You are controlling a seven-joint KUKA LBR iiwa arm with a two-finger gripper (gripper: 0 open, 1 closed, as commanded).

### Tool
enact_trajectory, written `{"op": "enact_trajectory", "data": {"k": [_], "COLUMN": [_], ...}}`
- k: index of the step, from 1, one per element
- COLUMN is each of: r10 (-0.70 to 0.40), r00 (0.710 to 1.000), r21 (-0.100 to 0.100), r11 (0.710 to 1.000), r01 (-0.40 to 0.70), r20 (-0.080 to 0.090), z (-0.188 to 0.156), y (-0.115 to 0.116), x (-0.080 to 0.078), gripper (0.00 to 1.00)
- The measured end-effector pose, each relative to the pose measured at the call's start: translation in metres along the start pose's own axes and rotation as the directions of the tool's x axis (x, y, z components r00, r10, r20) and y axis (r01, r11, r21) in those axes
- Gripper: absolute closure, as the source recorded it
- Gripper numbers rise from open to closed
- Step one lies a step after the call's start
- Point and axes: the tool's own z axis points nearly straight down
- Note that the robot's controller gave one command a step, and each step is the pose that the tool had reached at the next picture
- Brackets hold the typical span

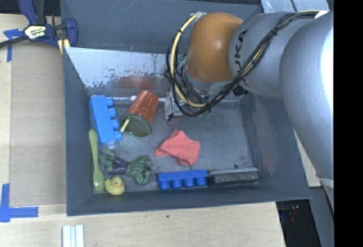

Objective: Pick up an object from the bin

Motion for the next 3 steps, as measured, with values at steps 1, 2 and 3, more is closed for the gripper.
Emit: {"op": "enact_trajectory", "data": {"k": [1,2,3], "r10": [0.0,0.008,0.015], "r00": [1.0,1.0,1.0], "r21": [0.001,-0.002,-0.002], "r11": [1.0,1.0,1.0], "r01": [0.0,-0.008,-0.015], "r20": [0.003,0.008,0.008], "z": [-0.012,-0.015,-0.016], "y": [-0.011,0.008,0.014], "x": [-0.004,-0.004,-0.003], "gripper": [1.0,1.0,1.0]}}
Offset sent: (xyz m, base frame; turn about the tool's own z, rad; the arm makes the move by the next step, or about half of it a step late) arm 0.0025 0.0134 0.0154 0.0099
